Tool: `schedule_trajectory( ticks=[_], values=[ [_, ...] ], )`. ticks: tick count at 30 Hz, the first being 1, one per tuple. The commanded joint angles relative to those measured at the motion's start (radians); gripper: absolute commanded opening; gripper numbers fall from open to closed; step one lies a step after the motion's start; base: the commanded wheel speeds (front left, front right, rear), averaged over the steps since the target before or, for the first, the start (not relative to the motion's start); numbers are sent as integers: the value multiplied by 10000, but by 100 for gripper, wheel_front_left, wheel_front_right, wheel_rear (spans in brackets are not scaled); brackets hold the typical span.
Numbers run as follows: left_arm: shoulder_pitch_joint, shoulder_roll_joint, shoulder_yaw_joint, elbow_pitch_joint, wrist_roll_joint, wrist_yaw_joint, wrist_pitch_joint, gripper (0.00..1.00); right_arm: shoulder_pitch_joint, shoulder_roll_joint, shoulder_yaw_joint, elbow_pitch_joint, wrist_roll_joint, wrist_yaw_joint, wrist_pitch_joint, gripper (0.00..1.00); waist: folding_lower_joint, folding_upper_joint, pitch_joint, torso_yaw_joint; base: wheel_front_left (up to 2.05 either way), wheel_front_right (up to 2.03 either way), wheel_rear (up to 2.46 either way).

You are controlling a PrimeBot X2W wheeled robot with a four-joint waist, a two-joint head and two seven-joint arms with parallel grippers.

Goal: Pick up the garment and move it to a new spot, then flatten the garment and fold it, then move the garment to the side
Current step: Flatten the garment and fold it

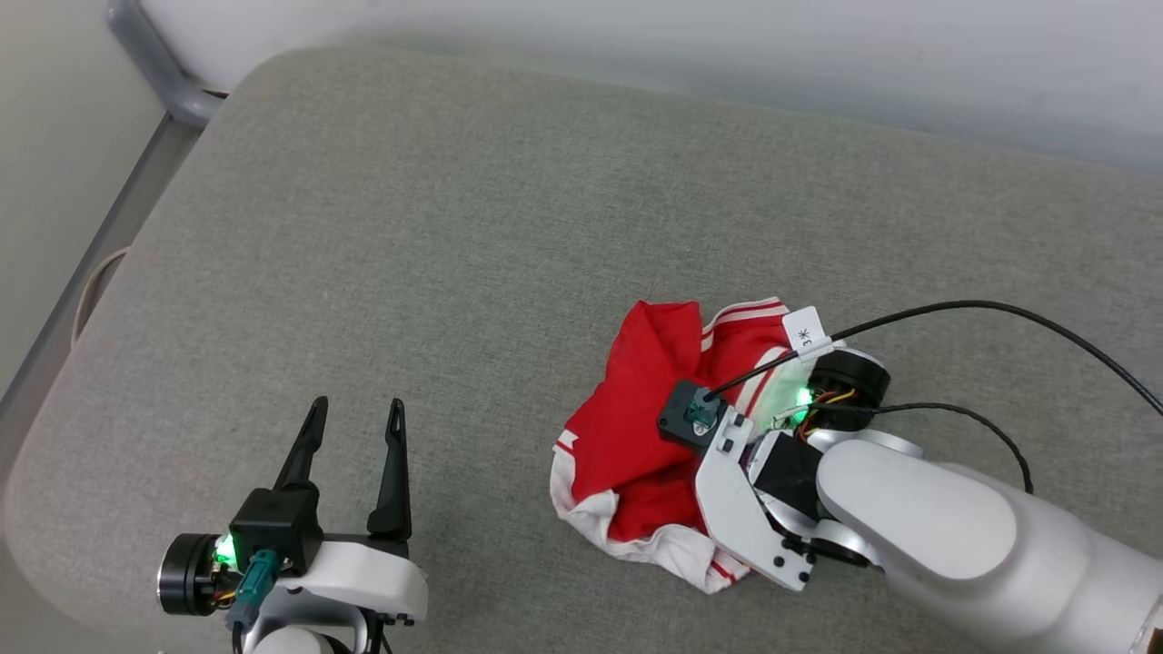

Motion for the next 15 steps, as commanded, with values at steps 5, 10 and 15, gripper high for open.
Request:
schedule_trajectory(
  ticks=[5,10,15],
  values=[
    [89,-11,88,62,107,12,-26,100,-497,203,-128,207,108,-12,-1539,0,-1,0,-419,-384,0,0,0],
    [325,-12,145,82,196,30,-26,100,-304,188,-664,304,61,-12,-2933,0,-1,0,-852,-672,0,0,0],
    [574,-11,176,73,260,41,-26,100,531,-197,-1785,459,-43,-12,-3914,0,-1,0,-1175,-835,0,0,0]
  ],
)
